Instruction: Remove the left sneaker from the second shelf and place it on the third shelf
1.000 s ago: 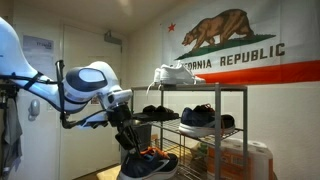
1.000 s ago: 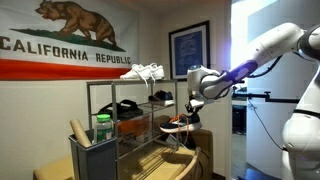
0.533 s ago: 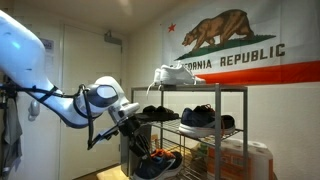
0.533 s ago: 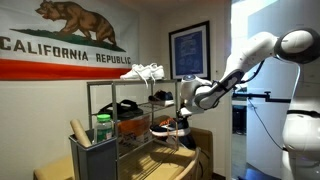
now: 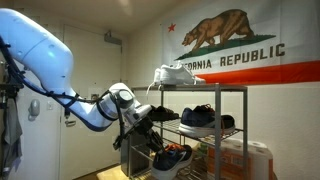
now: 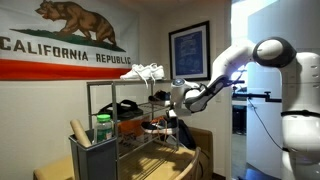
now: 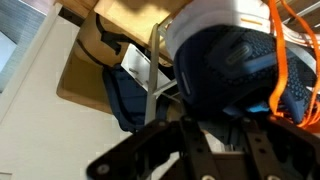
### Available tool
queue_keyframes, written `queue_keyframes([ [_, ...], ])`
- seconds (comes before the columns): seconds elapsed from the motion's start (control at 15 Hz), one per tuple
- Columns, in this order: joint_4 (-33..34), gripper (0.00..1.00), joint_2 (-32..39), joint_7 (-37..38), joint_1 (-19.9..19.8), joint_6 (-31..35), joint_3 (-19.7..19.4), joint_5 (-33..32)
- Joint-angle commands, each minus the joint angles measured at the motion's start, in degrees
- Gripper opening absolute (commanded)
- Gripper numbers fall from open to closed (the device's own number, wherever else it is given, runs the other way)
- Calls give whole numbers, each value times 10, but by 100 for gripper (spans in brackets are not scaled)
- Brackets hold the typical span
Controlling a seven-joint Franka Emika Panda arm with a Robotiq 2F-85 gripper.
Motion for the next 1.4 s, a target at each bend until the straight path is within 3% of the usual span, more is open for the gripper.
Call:
queue_keyframes([
  [0.0,62,9,53,54,24,12,-22,-37],
  [0.53,111,8,107,117,52,15,-55,-68],
  [0.6,111,29,105,116,53,14,-56,-67],
  [0.67,111,40,103,117,54,12,-57,-67],
  [1.13,94,93,79,119,61,4,-63,-67],
  [1.2,85,99,70,116,62,-1,-63,-66],
  [1.33,67,100,50,117,63,-2,-61,-69],
])
